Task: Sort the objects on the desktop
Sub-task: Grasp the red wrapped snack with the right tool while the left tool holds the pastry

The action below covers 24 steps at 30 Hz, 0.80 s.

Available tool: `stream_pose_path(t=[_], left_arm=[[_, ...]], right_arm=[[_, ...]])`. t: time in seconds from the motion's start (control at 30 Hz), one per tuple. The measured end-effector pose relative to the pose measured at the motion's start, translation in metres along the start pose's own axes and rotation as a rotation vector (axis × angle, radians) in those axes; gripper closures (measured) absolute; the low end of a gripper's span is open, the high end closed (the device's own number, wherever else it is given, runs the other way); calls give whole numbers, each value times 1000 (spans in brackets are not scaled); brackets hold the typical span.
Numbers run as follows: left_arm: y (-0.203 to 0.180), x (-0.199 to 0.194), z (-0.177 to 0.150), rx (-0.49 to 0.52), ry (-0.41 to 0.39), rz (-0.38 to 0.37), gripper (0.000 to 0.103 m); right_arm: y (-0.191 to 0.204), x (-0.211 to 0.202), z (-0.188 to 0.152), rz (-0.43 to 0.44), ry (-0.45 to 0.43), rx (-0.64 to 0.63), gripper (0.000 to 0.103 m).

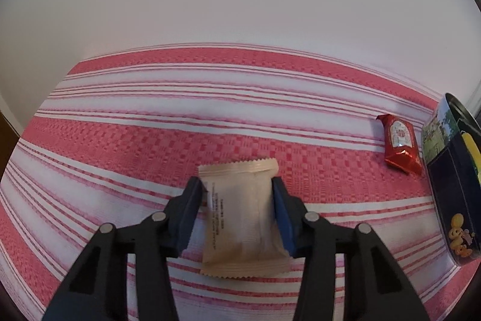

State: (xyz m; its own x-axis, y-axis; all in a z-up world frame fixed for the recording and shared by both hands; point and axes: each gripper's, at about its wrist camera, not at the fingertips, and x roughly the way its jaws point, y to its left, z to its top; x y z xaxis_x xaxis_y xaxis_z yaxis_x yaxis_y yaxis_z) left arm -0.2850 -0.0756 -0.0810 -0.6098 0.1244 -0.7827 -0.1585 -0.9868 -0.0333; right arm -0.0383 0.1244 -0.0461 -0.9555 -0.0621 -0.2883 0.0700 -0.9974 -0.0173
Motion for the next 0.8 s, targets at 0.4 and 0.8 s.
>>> stream_pose_path(t=[0.4, 0.8], left_arm=[[42, -18, -1, -186, -128, 71, 58], [58, -1, 1, -281, -90, 31, 58]], right_arm=[[29, 90, 27, -31, 123, 79, 1], [16, 231, 29, -367, 515, 181, 14]])
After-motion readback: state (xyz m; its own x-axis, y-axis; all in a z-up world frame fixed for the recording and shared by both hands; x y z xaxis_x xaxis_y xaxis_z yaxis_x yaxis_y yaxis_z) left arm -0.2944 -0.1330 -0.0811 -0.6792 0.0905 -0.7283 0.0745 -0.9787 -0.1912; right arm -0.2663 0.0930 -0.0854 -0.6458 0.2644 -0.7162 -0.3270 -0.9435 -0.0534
